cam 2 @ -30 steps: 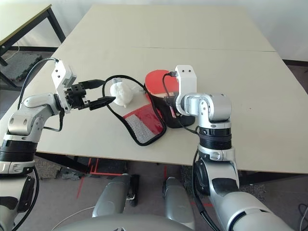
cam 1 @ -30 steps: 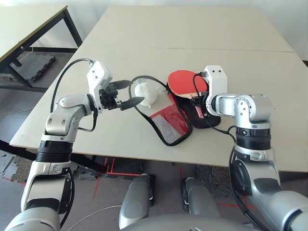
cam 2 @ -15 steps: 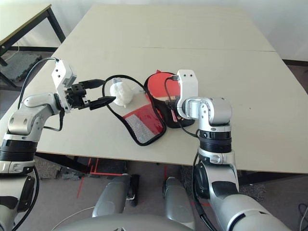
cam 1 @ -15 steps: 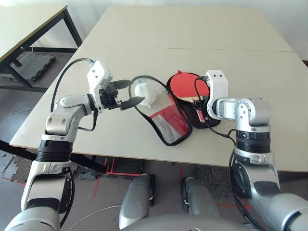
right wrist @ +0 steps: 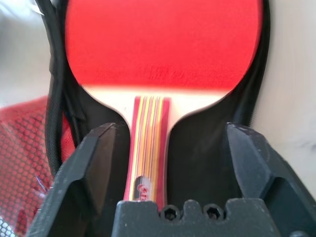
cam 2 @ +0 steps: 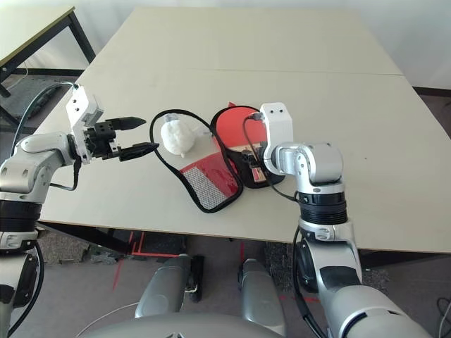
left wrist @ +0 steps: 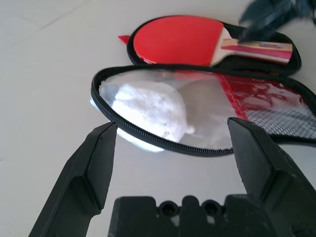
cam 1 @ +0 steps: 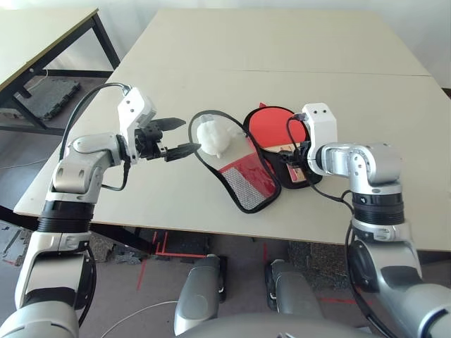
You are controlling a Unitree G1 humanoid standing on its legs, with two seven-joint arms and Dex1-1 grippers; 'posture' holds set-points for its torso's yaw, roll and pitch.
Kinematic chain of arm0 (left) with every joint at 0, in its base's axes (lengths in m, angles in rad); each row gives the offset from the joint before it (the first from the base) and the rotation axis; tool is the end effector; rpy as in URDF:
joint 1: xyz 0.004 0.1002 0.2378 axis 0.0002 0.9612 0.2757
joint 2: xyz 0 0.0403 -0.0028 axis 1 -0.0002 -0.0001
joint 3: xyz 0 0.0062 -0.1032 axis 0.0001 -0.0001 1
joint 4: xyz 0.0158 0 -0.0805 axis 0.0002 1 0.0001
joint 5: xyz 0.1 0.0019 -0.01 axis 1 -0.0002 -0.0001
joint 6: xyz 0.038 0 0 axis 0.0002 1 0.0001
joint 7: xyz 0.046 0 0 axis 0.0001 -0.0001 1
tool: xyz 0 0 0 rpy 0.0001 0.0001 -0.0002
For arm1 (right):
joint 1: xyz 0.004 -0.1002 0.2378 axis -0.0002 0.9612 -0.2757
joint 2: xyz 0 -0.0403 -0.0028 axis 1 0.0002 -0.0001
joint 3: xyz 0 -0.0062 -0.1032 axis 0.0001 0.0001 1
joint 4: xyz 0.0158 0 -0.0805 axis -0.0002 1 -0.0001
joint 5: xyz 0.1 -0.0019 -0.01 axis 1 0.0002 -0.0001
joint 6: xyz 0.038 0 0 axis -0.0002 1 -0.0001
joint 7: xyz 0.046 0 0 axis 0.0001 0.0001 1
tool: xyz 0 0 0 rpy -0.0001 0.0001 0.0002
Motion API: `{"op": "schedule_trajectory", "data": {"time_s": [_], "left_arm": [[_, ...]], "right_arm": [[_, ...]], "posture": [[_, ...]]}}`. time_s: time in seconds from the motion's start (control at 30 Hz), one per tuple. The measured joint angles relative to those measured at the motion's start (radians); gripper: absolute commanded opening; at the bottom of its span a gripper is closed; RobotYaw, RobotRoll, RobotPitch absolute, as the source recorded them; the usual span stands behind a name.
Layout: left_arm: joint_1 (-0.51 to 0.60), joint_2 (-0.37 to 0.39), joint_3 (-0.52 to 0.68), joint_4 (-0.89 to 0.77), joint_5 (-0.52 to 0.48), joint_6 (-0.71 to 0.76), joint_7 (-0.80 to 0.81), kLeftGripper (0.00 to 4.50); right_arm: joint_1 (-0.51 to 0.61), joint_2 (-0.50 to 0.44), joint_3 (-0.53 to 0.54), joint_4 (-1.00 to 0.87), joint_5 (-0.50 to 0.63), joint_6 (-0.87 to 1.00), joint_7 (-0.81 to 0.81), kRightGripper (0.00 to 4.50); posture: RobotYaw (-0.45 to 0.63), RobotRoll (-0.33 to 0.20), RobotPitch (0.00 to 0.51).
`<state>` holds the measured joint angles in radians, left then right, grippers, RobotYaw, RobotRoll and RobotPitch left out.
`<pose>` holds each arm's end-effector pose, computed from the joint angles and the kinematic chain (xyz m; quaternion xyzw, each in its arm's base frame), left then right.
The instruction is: Store the ping-pong paddle in its case and zip it.
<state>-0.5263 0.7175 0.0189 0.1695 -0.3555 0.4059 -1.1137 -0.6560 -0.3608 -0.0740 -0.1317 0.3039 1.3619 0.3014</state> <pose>0.2827 0.2681 0.1782 0.1292 0.0882 -0.4732 0.8670 0.2781 -0.1821 0.1798 -0.0128 0.2890 0.1831 0.9396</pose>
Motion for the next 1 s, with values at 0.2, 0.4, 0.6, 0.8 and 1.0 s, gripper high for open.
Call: {"op": "schedule_trajectory", "data": {"time_s": [0.2,0.4,0.6,0.8,1.0], "left_arm": [[0.042,0.054,-0.009,0.004,0.006,0.016,-0.043,4.5],[0.091,0.09,-0.073,-0.003,0.05,0.013,-0.083,4.5],[0.079,0.033,-0.131,0.0,0.092,-0.02,-0.074,4.5],[-0.027,-0.1,-0.157,0.016,0.111,-0.049,-0.036,4.5],[-0.143,-0.246,-0.158,0.04,0.092,-0.057,-0.023,4.5]], "right_arm": [[0.123,-0.285,0.047,-0.004,0.015,-0.391,0.323,4.46],[0.132,-0.424,0.012,0.127,0.009,-0.603,0.475,4.46],[0.165,-0.455,-0.005,0.199,0.012,-0.715,0.557,4.46],[0.186,-0.471,-0.031,0.216,0.022,-0.72,0.581,4.46],[0.244,-0.475,-0.06,0.215,0.054,-0.651,0.585,4.46]], "posture": [[0.13,0.0,0.101],[0.12,0.0,0.104],[0.11,0.0,0.106],[0.08,0.0,0.11],[0.08,0.0,0.114]]}}
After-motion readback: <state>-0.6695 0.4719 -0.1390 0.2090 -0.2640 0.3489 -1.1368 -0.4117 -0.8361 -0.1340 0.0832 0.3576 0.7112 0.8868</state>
